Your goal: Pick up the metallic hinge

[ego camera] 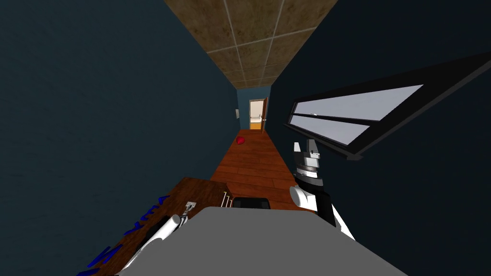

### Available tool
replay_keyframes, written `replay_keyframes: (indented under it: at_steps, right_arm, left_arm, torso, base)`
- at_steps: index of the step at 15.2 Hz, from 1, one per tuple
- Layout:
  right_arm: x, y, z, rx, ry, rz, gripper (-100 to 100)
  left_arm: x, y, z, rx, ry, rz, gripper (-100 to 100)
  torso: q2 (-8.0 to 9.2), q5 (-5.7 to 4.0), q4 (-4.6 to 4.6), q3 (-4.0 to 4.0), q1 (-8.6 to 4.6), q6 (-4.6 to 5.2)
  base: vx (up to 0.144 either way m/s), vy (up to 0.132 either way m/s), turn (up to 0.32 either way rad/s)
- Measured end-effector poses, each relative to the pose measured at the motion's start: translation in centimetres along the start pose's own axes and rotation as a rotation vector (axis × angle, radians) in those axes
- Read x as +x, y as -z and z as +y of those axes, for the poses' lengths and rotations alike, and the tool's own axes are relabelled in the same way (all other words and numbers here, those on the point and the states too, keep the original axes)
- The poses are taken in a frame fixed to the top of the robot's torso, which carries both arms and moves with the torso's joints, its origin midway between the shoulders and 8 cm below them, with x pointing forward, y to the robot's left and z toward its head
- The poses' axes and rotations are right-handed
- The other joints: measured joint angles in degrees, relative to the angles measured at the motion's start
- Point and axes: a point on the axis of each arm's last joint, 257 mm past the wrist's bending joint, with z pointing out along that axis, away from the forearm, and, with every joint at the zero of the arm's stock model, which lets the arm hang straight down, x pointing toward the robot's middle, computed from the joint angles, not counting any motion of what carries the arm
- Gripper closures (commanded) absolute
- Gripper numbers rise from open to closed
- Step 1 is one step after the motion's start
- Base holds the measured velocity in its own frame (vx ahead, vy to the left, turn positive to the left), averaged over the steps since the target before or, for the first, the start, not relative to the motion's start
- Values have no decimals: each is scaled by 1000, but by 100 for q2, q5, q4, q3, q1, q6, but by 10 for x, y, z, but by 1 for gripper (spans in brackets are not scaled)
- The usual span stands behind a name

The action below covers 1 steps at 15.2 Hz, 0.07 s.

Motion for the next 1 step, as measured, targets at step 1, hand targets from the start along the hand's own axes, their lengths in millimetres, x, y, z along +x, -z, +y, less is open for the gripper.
replay_keyframes:
  at_steps: [1]
  right_arm:
    - [0, 0, 0, 0, 0, 0, 0]
  left_arm:
    - [-1, 1, -2, -3, 1, -1, 100]
  torso:
    - [0, 1, 1, 0, 1, 2]
  base:
    - [10, -30, 14]
